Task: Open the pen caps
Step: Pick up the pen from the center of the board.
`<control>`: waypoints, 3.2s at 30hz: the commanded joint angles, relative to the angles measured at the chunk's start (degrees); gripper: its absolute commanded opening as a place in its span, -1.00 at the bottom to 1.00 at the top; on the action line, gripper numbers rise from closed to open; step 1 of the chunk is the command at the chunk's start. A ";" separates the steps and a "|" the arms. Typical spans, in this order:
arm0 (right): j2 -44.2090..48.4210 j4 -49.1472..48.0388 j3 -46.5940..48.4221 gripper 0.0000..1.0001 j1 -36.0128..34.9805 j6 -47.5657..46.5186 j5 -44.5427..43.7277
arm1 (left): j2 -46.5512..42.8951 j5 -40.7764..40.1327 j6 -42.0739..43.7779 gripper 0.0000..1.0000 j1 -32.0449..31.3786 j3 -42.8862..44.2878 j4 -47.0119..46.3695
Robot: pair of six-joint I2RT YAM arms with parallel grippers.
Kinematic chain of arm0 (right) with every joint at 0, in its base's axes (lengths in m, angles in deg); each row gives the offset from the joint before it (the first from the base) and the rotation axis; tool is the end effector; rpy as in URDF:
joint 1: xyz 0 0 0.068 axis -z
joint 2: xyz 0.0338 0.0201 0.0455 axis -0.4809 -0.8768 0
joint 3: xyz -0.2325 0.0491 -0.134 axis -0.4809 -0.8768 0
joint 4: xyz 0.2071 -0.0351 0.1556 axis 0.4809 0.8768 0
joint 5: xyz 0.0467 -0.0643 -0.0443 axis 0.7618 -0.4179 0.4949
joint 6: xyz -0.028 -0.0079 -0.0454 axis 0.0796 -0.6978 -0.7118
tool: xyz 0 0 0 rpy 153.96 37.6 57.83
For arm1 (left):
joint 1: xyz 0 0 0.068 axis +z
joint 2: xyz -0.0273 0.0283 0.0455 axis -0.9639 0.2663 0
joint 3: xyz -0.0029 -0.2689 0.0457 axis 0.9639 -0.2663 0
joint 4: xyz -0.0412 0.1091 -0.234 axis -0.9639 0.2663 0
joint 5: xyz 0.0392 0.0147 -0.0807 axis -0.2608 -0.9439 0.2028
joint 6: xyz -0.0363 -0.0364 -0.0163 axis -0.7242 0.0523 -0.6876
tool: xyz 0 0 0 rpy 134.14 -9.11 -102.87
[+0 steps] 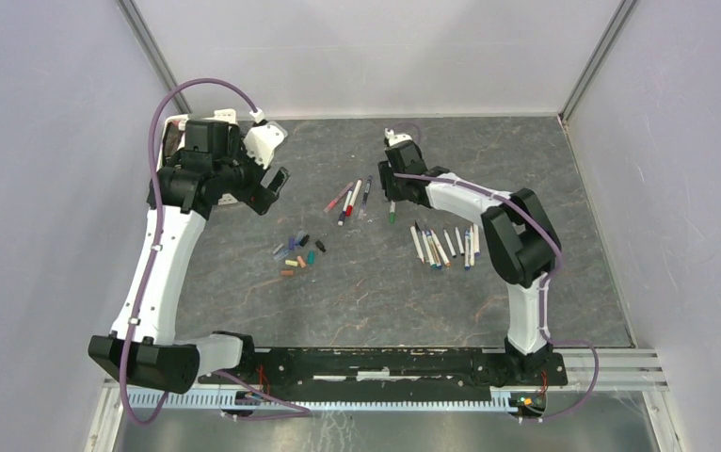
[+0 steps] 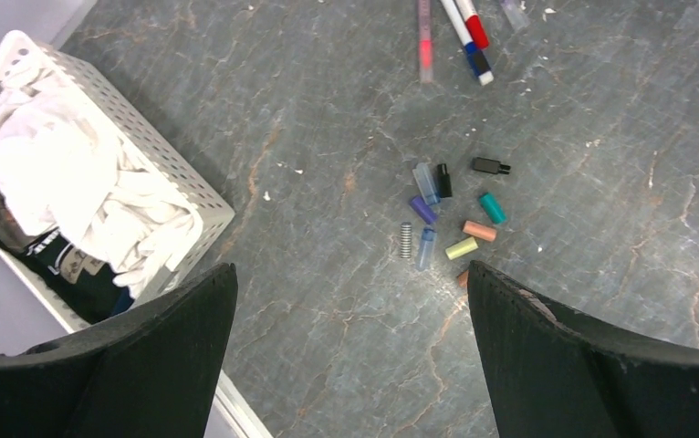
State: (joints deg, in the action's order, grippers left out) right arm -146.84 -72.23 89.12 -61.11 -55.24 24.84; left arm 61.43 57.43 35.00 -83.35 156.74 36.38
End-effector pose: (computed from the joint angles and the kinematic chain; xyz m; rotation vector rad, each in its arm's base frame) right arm 0.3840 0.2360 0.1872 -0.1774 2.3601 0.2319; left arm 0.2360 -0.0441 0.4052 0.8876 2.1191 -0.0408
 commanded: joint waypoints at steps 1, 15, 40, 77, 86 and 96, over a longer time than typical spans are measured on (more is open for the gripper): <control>-3.86 3.98 5.17 0.01 0.28 -0.14 -3.52 | -1.52 4.86 -1.91 1.00 0.01 -1.22 1.20; -10.59 6.83 9.30 -0.49 0.13 4.32 -2.23 | -1.33 7.75 -4.51 1.00 0.01 -0.75 0.54; 31.22 -54.33 -28.91 -1.00 -11.52 31.06 3.70 | 3.20 31.79 -12.84 1.00 -0.40 -2.48 -1.22; 38.54 -54.37 -34.01 -0.29 -22.78 25.76 -7.49 | 2.25 28.87 2.03 -0.95 -5.97 -7.03 2.19; 37.84 -21.95 -19.92 0.34 -6.46 16.58 28.36 | -6.21 8.11 35.14 -0.95 -8.50 -18.26 10.21; 24.23 -15.35 -11.90 0.33 -8.51 16.70 51.06 | -12.33 -0.43 49.03 -0.95 -15.45 -23.51 11.53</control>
State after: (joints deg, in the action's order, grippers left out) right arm -119.23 -91.16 76.12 -67.97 -38.67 63.75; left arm 51.02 61.41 75.02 -96.97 133.40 47.65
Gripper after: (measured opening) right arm 0.669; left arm 0.099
